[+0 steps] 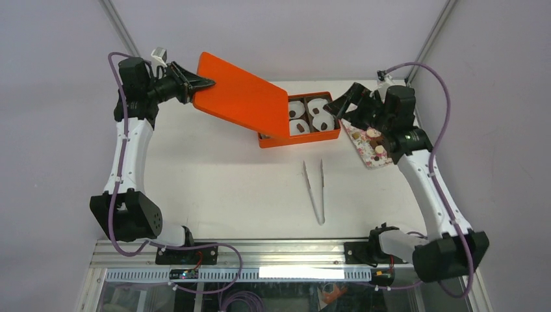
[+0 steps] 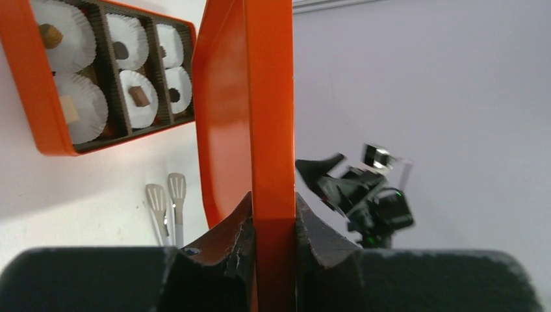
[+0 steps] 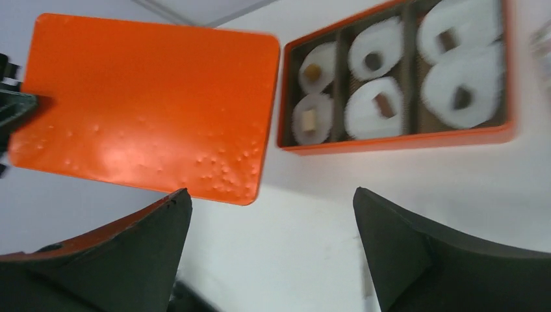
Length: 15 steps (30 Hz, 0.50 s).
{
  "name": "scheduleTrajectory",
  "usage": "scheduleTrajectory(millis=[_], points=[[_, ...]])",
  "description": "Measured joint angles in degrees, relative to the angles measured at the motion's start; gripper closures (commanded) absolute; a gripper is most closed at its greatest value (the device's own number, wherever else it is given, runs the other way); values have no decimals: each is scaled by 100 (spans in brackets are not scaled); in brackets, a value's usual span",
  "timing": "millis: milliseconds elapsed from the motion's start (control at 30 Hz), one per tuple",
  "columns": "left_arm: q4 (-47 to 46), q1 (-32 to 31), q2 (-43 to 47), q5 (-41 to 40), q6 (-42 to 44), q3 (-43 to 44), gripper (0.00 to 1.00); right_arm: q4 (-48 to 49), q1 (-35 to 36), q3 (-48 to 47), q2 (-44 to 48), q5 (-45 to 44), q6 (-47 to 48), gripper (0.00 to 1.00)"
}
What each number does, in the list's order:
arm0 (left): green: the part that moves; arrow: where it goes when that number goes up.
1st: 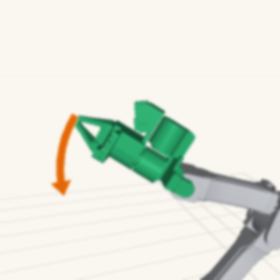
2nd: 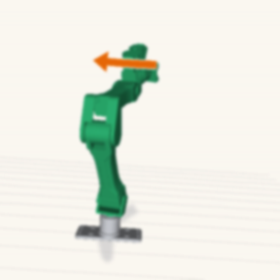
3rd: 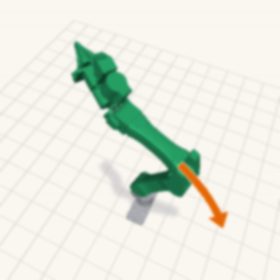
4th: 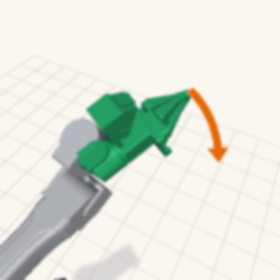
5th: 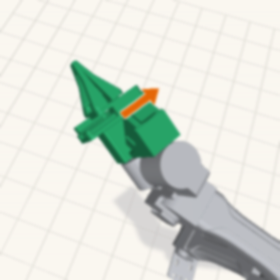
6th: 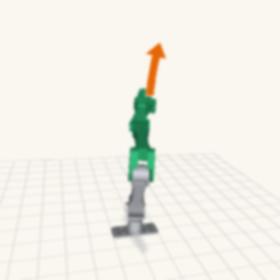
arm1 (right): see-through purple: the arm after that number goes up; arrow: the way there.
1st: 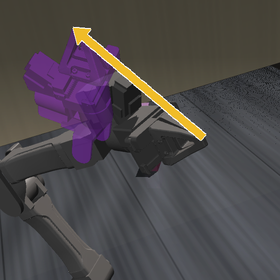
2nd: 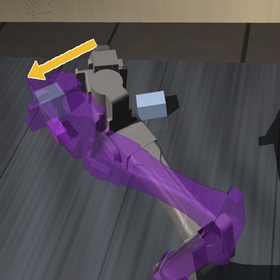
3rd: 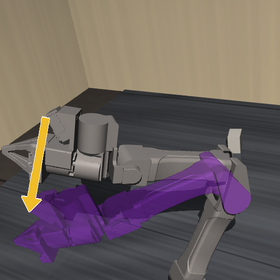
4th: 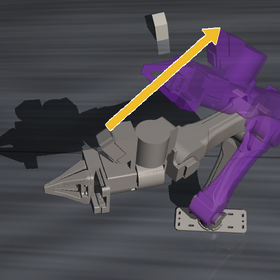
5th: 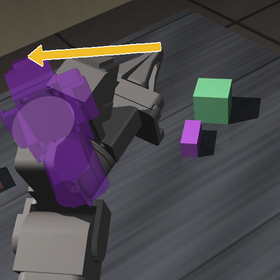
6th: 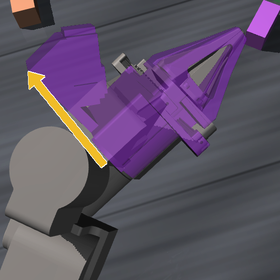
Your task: Pack the chocolate
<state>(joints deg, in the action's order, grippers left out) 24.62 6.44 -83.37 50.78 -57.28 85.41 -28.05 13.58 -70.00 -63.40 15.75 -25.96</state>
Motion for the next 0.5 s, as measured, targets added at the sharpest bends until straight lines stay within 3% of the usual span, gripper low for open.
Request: scheduleTrajectory(millis=[100,200,500], points=[[-494,0,116,44,-332,-197,100,1172,-382,549,-623,1325,-1215,1],[-1043,0,197,79,-682,-385,100,1602,-391,634,-1246,1996,-1849,1],[-3335,-59,205,-129,-2059,-1705,100,1714,-560,81,-1801,2647,-2409,1]])
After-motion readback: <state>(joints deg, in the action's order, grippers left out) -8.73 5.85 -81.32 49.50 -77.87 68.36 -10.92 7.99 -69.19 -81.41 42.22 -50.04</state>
